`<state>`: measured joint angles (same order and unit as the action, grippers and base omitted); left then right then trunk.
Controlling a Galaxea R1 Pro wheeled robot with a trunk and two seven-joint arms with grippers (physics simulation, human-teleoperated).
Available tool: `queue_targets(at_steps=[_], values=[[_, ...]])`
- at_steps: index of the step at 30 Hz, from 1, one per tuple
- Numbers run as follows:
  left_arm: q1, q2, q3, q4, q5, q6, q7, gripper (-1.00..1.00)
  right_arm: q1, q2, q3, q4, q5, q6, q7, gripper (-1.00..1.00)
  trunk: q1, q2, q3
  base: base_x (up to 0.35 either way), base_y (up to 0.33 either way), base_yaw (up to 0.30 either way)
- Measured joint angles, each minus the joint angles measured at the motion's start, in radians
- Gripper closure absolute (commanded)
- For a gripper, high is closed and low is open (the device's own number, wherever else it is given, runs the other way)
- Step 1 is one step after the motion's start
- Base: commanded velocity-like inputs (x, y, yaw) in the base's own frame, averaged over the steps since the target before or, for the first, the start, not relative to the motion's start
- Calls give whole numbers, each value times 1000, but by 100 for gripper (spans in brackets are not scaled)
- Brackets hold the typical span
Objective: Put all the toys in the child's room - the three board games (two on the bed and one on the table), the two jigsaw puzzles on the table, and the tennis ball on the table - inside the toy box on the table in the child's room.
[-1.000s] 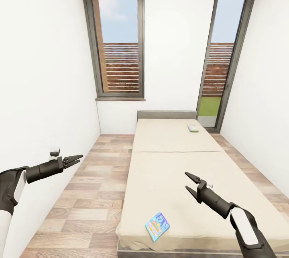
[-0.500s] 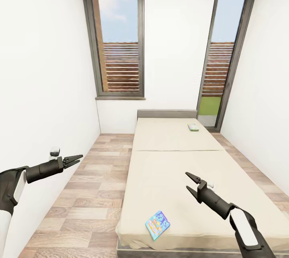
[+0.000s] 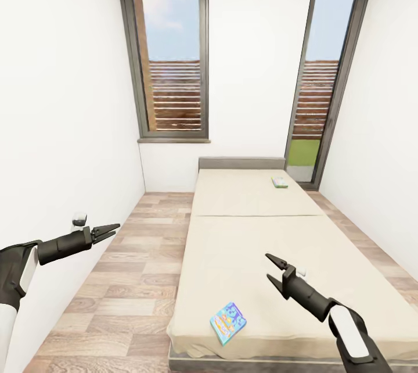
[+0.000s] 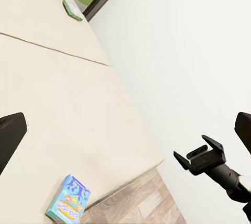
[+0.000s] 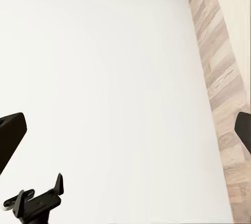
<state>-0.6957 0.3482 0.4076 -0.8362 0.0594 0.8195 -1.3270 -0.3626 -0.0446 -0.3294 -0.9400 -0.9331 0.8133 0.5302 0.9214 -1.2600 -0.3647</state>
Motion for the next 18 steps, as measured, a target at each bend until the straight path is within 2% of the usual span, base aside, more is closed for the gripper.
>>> queue_targets(at_steps=[5, 8, 18], values=[[0, 0, 0, 0, 0, -1, 1, -100, -12, 1, -1, 96, -3, -1, -1, -100, 19, -35, -16, 0, 0, 0], [0, 0, 0, 0, 0, 0, 1, -100, -19, 1, -1, 122, -3, -5, -1, -100, 31, -56, -25, 0, 0, 0], [0, 0, 0, 0, 0, 0, 0, -100, -26, 3, 1, 141, -1, -87, -1, -100, 69, -126, -56, 0, 0, 0]])
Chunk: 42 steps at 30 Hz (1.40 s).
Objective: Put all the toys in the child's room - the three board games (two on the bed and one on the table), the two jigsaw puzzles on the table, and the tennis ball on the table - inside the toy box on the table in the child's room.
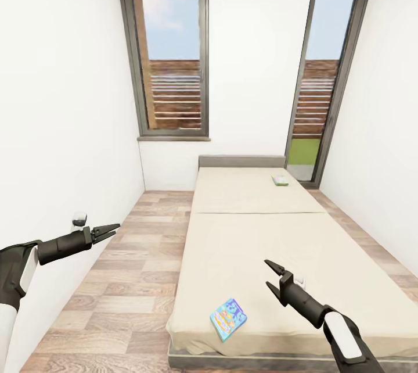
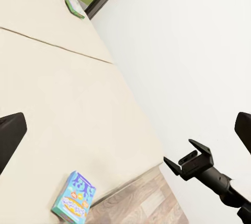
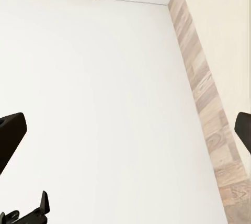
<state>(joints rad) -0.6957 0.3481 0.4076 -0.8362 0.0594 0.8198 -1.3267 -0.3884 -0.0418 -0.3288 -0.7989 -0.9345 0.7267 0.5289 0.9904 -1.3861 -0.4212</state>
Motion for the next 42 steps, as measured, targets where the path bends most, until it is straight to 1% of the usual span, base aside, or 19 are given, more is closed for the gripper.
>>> queue_targets(at_steps=[6, 9, 11, 15, 17, 19, 22, 24, 29, 35, 42], values=[[0, 0, 0, 0, 0, -1, 0, -100, -1, 8, -1, 8, -1, -7, -2, -100, 23, -42, -19, 0, 0, 0], [0, 0, 0, 0, 0, 0, 0, -100, -3, 12, -2, 31, -6, -7, -17, -100, 35, -63, -28, 0, 0, 0], [0, 0, 0, 0, 0, -1, -1, -100, -5, 13, -2, 37, -16, -8, -34, -100, 42, -77, -34, 0, 0, 0], [0, 0, 0, 0, 0, -1, 0, -100, -6, 15, -2, 42, -33, -8, -99, -100, 58, -105, -47, 0, 0, 0], [0, 0, 0, 0, 0, -1, 0, -100, -6, 21, -2, 42, -38, -9, -143, -100, 65, -119, -53, 0, 0, 0], [0, 0, 0, 0, 0, -1, -1, -100, -9, 28, -2, 41, -41, -9, -168, -100, 73, -133, -60, 0, 0, 0], [0, 0, 0, 0, 0, -1, 0, -100, -18, 42, 0, 38, -40, -10, -179, -100, 84, -154, -69, 0, 0, 0], [0, 0, 0, 0, 0, -1, 0, -100, -24, 60, 3, 38, -39, -21, -192, -100, 92, -168, -75, 0, 0, 0], [0, 0, 0, 0, 0, -1, 0, -100, -30, 78, 3, 40, -39, -59, -221, -100, 111, -203, -91, 0, 0, 0], [0, 0, 0, 0, 0, -1, 0, -100, -31, 84, 3, 43, -41, -72, -237, -100, 134, -245, -110, 0, 0, 0], [0, 0, 0, 0, 0, 0, -1, -100, -31, 85, 4, 45, -41, -79, -239, -100, 161, -294, -132, 0, 0, 0]])
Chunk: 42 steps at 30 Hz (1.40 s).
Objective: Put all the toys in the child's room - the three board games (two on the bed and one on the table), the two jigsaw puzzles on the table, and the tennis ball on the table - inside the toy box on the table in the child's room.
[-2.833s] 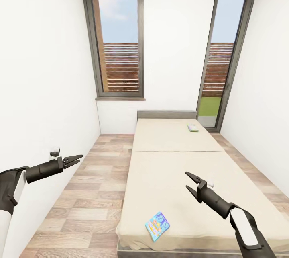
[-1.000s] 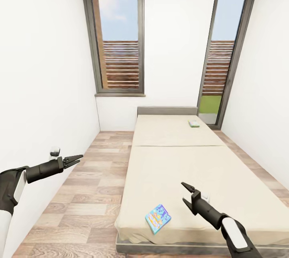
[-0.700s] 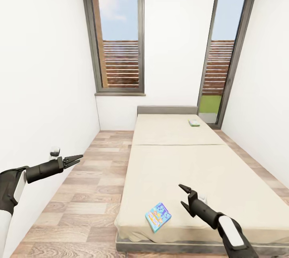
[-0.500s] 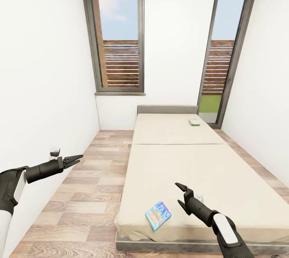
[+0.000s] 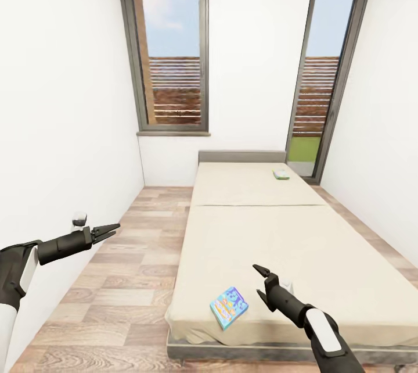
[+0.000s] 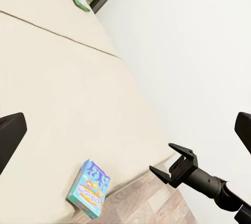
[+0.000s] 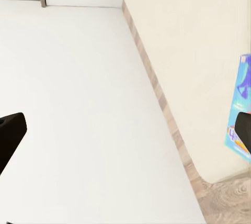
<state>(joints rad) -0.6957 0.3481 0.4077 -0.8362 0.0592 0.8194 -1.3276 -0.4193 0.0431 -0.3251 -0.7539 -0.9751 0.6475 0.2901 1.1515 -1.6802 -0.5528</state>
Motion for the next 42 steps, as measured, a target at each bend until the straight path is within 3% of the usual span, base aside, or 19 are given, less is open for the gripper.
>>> queue_targets(at_steps=[42], values=[[0, 0, 0, 0, 0, 0, 1, -100, -2, 0, 0, 38, -22, -12, -3, -100, 161, -294, -132, 0, 0, 0]])
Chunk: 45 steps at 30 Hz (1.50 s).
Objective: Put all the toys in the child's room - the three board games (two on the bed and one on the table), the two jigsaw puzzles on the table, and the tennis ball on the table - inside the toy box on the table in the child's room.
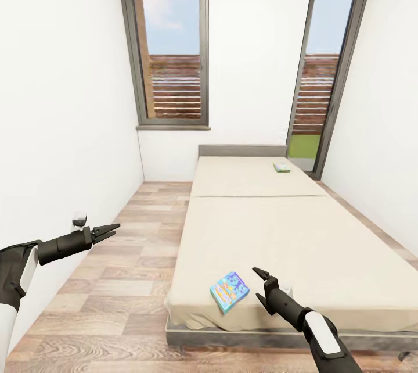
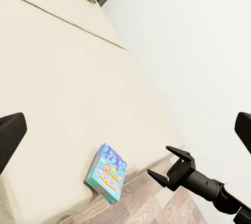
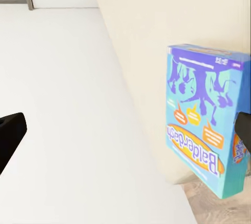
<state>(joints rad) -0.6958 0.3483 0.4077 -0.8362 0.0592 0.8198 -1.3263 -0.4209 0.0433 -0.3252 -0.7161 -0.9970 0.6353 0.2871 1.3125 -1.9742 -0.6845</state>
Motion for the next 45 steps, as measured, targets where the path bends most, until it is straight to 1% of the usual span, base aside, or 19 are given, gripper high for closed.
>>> queue_targets(at_steps=[25, 31, 34, 37, 38, 41, 45], values=[[0, 1, -2, 0, 2, 1, -4, -100, 0, 2, 1, 12, 0, 13, -14, -100, 96, -175, -78, 0, 0, 0], [0, 1, -2, 0, 2, 2, -6, -100, -1, 14, 3, 17, 0, 17, -15, -100, 119, -217, -97, 0, 0, 0], [-1, 1, -2, 0, 2, 2, -7, -100, -2, 20, 6, 19, -1, 37, -24, -100, 119, -217, -97, 0, 0, 0], [0, 1, -2, 0, 3, 2, -7, -100, -5, 24, 8, 19, -2, 96, -61, -100, 119, -217, -97, 0, 0, 0], [0, 1, -2, 0, 3, 2, -7, -100, -7, 26, 8, 19, -3, 105, -67, -100, 119, -217, -97, 0, 0, 0], [0, 1, -2, 0, 3, 2, -8, -100, -24, 40, 9, 19, -4, 134, -83, -100, 119, -217, -97, 0, 0, 0], [0, 1, -2, 0, 3, 2, -8, -100, -34, 60, 10, 20, 1, 146, -91, -100, 119, -217, -97, 0, 0, 0]])
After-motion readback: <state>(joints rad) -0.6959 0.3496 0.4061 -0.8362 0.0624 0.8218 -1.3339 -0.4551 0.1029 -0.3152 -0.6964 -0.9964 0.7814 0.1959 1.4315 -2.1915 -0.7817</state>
